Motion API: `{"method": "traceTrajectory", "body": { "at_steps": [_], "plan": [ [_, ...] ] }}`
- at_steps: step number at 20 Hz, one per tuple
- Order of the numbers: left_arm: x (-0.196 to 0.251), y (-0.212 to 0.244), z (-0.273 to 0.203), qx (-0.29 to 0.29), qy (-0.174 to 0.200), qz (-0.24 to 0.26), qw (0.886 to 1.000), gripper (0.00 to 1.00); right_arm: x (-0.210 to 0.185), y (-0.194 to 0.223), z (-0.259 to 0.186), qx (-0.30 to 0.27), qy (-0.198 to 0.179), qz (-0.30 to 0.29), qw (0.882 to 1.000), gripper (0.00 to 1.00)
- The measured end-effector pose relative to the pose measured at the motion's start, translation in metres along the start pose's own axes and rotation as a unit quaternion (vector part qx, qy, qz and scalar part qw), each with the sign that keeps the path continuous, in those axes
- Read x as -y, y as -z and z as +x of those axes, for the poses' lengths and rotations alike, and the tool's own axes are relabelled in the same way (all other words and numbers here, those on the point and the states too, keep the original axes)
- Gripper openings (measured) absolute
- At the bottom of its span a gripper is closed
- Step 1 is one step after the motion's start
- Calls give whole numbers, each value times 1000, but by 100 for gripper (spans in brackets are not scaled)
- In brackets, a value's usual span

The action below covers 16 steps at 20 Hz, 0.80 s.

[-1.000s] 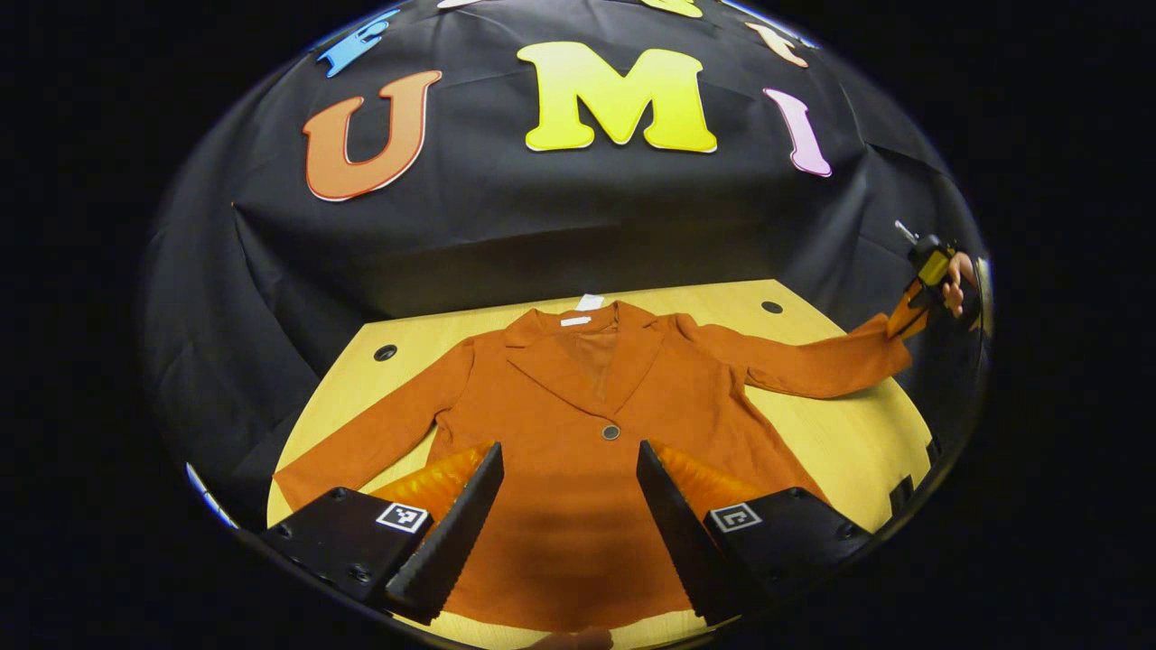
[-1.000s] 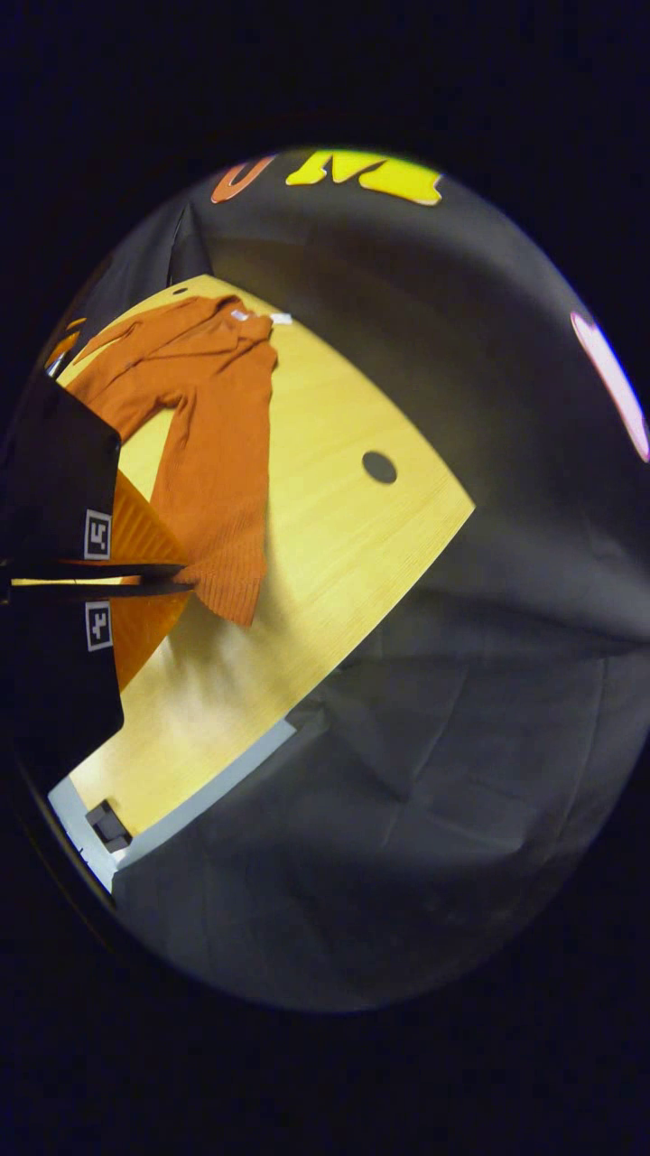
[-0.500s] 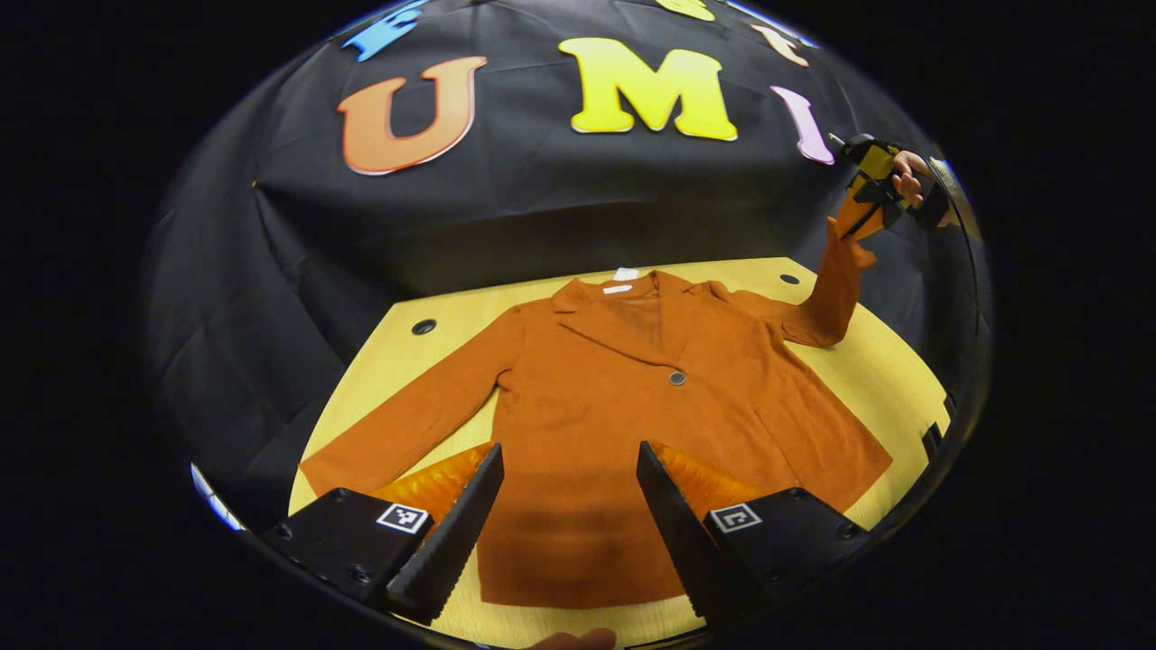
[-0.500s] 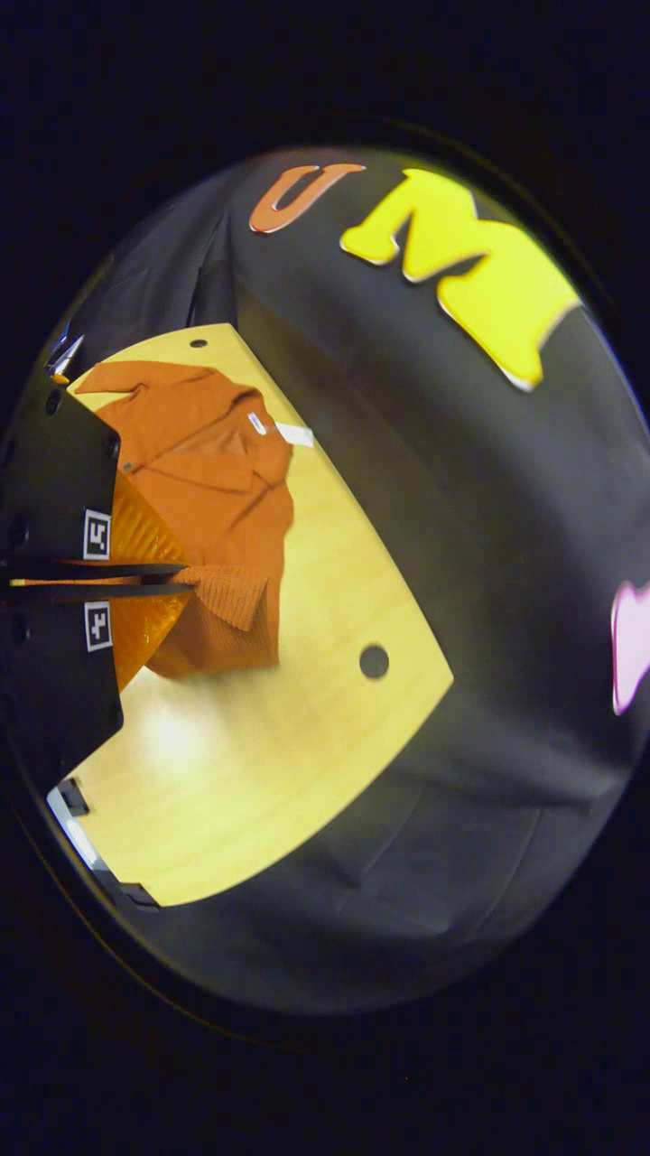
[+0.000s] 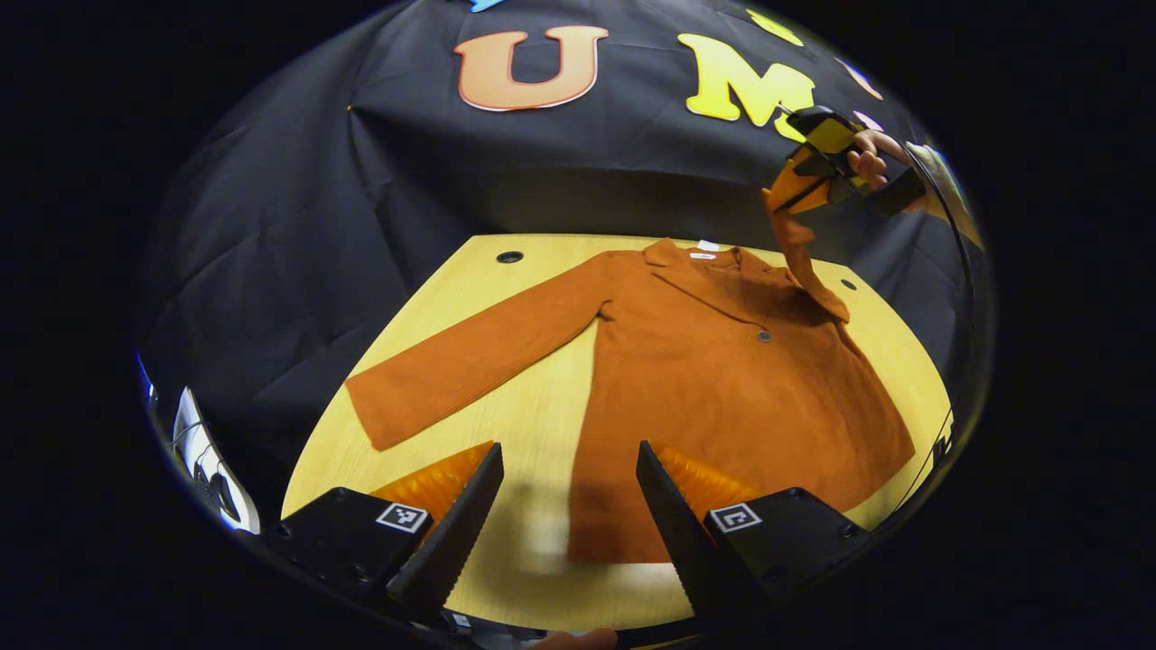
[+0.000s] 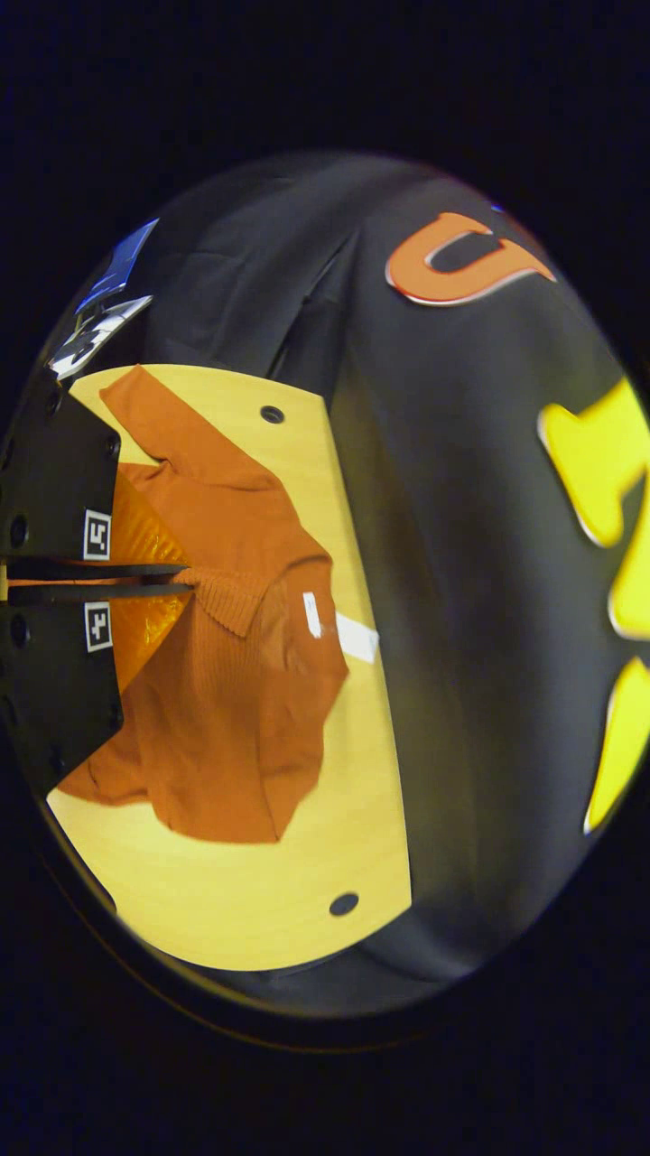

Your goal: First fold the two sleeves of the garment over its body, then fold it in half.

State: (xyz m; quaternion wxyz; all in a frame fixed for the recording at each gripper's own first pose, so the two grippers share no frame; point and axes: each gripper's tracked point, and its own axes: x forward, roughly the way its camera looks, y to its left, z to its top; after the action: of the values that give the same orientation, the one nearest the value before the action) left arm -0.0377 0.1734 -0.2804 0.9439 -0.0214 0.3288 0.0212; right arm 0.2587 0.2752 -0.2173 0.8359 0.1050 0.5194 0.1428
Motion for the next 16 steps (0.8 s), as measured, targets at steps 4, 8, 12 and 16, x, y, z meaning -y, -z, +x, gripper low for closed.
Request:
{"method": "traceTrajectory", "body": {
  "at_steps": [4, 8, 12, 16],
  "plan": [
    [-27, 13, -1, -12, -23, -26, 999, 97, -61, 29, 67, -35, -7, -32, 999, 2],
    [-45, 36, -6, -37, -43, -52, 997, 97, -89, 51, 123, -52, 22, -61, 997, 2],
    [-55, 45, -15, -40, -61, -67, 995, 97, -94, 65, 149, -75, 27, -39, 996, 9],
    [-69, 56, -17, -53, -88, -99, 990, 97, -87, 58, 143, -61, 36, -25, 997, 23]
  ]
}}
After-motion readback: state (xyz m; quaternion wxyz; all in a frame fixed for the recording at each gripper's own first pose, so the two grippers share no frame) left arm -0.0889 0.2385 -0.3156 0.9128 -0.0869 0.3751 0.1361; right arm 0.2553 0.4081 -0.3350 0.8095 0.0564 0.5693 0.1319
